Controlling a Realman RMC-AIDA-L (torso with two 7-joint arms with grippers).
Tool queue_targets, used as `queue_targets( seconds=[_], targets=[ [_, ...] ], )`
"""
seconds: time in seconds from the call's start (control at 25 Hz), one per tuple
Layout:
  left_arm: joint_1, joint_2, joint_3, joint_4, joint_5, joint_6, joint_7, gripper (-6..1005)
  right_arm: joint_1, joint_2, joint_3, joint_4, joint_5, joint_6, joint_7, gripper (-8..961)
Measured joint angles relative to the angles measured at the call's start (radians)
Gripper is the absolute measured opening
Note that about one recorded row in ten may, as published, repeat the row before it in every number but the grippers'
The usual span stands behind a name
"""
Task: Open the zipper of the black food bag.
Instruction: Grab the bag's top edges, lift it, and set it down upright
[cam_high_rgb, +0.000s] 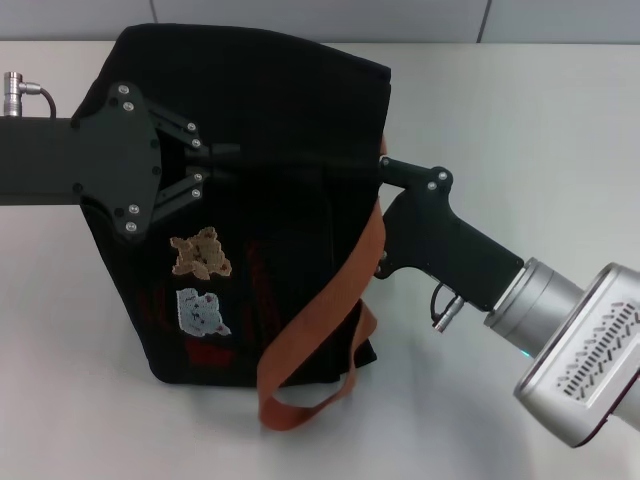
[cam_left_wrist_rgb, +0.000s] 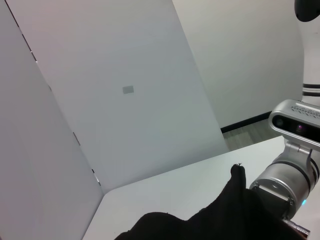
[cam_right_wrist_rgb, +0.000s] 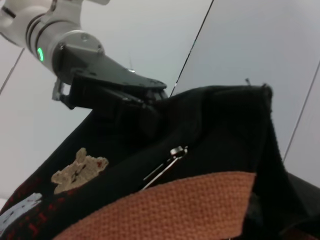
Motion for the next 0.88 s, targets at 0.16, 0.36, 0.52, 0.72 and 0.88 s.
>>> queue_targets(
  seconds=[0.16, 0.36, 0.52, 0.72, 0.88],
  targets=[
    [0.000, 0.000, 0.000, 0.000, 0.000, 0.000, 0.000, 72, -0.004, 0.000, 0.000, 0.003, -0.001, 0.003, -0.013, 259],
    [0.000, 0.000, 0.001, -0.001, 0.000, 0.000, 0.000, 72, -0.007, 0.000, 0.000, 0.005, -0.004, -0.003, -0.014, 247],
    [-0.002, 0.000, 0.002, -0.015, 0.001, 0.000, 0.001, 72, -0.009, 0.000, -0.007, 0.005, -0.005, -0.026, -0.017, 195],
    [-0.007, 0.001, 0.002, -0.025, 0.003, -0.001, 0.005, 73, -0.010, 0.000, -0.009, 0.005, -0.005, -0.037, -0.048, 51],
    [-0.008, 0.001, 0.002, -0.025, 0.003, -0.002, 0.006, 73, -0.010, 0.000, -0.011, 0.007, -0.009, -0.038, -0.065, 8]
  ],
)
